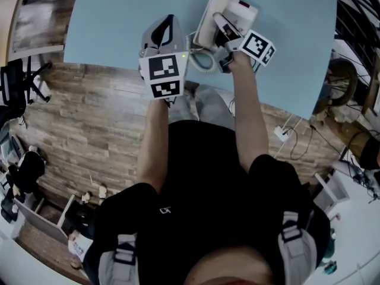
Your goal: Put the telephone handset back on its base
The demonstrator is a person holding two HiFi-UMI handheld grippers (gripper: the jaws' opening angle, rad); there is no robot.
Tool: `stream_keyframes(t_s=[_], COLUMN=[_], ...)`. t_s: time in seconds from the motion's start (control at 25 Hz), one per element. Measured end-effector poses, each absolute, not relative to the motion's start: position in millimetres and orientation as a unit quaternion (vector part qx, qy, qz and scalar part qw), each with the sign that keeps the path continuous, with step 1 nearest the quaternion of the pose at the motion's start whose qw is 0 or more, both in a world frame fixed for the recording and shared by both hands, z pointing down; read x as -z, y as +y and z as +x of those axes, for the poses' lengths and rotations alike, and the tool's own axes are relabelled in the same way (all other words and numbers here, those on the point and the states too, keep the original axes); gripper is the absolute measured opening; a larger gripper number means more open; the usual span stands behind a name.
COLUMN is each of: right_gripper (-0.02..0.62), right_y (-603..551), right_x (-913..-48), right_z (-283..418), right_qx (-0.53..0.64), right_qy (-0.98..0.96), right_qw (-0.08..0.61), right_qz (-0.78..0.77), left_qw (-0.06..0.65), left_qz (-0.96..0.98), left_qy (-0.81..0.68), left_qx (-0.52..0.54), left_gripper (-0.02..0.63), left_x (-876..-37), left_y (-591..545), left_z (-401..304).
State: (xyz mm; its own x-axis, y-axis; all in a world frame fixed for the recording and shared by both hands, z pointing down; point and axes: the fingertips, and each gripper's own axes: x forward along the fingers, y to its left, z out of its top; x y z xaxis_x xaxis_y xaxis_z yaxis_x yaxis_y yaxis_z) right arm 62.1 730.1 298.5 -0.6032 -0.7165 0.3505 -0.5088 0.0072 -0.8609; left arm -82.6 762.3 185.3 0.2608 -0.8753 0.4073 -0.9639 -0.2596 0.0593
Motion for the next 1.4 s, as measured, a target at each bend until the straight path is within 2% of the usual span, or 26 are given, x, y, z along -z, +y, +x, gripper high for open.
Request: stream_keyframes(t_s=[0.44, 0.6, 0.76, 0.88, 1.0, 1.08, 1.4], right_gripper=[0.083, 0.124, 0.13, 0.06, 0.048, 0.018, 0.003], right_y=[726, 725, 729, 738, 752, 762, 786], right_x=[-299, -295, -291, -287, -288, -293, -313], right_z=[61, 67, 68, 71, 76, 79, 68], right_qx=[0.539, 0.487, 0.442, 0.422, 0.423, 0.429, 0.447], right_qy=[0.71, 0.727, 0.73, 0.714, 0.701, 0.695, 0.689], right_qw=[0.104, 0.056, -0.002, -0.047, -0.062, -0.069, -0.104], right_qz=[-0.441, -0.481, -0.521, -0.557, -0.571, -0.574, -0.562], left_qw=[0.152, 0.152, 0.15, 0.147, 0.147, 0.15, 0.156], left_qz=[0.785, 0.791, 0.797, 0.803, 0.805, 0.804, 0.808], left_qy=[-0.582, -0.575, -0.567, -0.561, -0.559, -0.559, -0.553], left_qx=[-0.147, -0.144, -0.142, -0.14, -0.137, -0.134, -0.132], left_gripper=[0.0, 0.0, 0.0, 0.0, 0.0, 0.0, 0.0], left_x=[-187, -185, -181, -177, -176, -178, -181], left_y=[760, 757, 758, 758, 759, 759, 761], left_z=[-82, -75, -68, -65, -63, -65, -68])
